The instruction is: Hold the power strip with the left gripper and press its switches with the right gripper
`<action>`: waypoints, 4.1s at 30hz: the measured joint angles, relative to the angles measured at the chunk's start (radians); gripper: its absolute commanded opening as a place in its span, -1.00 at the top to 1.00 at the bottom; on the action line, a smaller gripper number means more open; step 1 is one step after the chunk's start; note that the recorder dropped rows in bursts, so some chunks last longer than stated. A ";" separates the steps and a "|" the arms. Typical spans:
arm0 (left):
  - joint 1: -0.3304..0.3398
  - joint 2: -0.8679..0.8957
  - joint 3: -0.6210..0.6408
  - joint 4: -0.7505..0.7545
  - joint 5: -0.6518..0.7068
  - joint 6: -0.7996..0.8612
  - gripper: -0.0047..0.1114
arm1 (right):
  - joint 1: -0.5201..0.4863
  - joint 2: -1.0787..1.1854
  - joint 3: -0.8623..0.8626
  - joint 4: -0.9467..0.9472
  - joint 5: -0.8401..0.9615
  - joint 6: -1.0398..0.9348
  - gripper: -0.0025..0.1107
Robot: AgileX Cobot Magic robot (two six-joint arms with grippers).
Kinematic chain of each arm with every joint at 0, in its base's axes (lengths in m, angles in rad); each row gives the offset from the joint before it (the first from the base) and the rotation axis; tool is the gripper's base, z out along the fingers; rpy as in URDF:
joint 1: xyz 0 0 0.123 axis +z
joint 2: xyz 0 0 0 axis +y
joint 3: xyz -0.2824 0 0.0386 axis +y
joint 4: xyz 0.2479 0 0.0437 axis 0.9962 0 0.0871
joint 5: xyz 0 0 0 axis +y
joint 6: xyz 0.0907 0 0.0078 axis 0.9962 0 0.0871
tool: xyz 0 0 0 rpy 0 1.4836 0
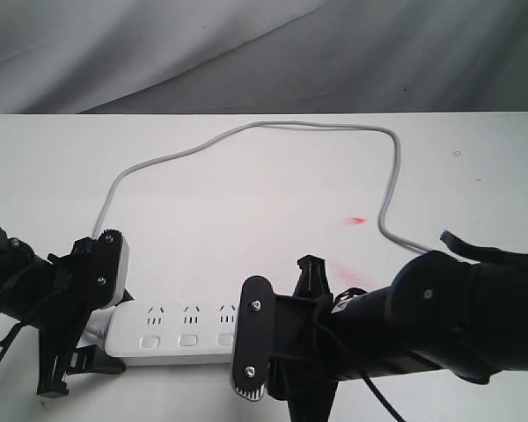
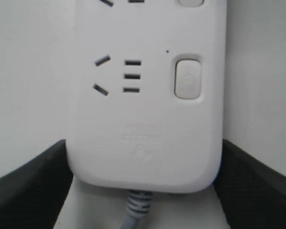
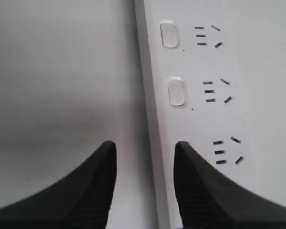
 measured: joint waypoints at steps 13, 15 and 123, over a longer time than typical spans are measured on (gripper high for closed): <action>0.000 0.000 0.000 0.000 -0.002 0.000 -0.02 | -0.029 0.038 -0.058 -0.008 0.008 -0.005 0.30; 0.000 0.000 0.000 0.000 -0.002 0.000 -0.02 | -0.036 0.038 -0.058 -0.008 0.008 -0.005 0.30; 0.000 0.000 0.000 0.003 0.006 0.006 -0.02 | -0.038 0.117 -0.043 0.046 0.037 -0.008 0.33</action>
